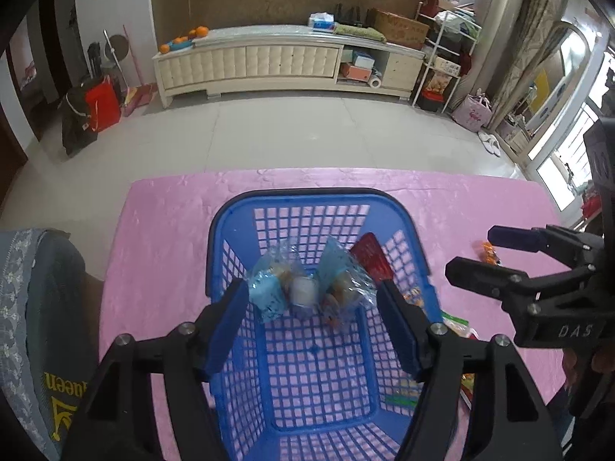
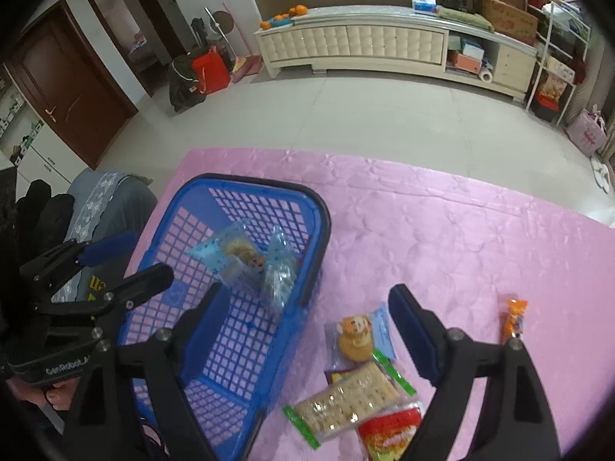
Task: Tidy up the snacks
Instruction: 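Withdraw both tools from the basket toward the remaining snacks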
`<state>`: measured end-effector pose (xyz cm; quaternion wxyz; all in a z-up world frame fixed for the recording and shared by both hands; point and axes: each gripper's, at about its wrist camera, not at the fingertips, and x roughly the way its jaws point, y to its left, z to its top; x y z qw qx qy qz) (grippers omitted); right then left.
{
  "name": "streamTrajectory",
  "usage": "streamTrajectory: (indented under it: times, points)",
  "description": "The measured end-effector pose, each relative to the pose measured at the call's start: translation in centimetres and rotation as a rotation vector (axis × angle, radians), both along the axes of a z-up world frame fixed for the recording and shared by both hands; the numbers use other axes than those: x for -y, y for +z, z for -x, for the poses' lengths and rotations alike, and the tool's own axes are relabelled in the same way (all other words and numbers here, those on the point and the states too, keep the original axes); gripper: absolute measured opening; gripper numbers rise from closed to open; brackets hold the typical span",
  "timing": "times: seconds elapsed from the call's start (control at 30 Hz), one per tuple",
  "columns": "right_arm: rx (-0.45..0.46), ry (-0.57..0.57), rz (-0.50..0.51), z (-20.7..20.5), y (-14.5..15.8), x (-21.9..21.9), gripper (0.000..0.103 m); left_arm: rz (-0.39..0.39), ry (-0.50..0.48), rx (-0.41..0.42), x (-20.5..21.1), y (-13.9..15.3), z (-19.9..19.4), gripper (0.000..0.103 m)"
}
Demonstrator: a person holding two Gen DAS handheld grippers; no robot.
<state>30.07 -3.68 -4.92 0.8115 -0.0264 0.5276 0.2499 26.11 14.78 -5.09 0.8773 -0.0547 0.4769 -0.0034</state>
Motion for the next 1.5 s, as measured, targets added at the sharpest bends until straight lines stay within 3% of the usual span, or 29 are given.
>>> streamTrajectory:
  times: [0.23,0.37,0.7,1.07,1.3,1.5]
  points:
    - [0.032,-0.012,-0.014,2.6,2.3,1.9,0.088,-0.020,-0.012,0.036,2.4,2.7,2.9,0.071]
    - [0.056,-0.025,-0.028,4.8,4.0,4.1,0.088,-0.039,-0.033,0.064,4.5,4.2,4.8,0.079]
    - [0.087,-0.093,-0.054,9.3,5.4,10.9,0.088,-0.049,-0.109,0.095,10.7,5.8,8.4,0.079]
    - [0.059,-0.126,-0.027,12.7,2.2,16.2,0.088,-0.038,-0.157,0.041,16.5,1.8,11.8,0.079]
    - [-0.001,-0.062,-0.009,14.5,-2.6,16.5,0.088,-0.019,-0.139,0.004,17.7,-2.4,14.0,0.079]
    - [-0.026,-0.010,0.019,15.1,-6.4,16.0,0.088,0.000,-0.067,-0.035,17.1,-6.0,15.4,0.079]
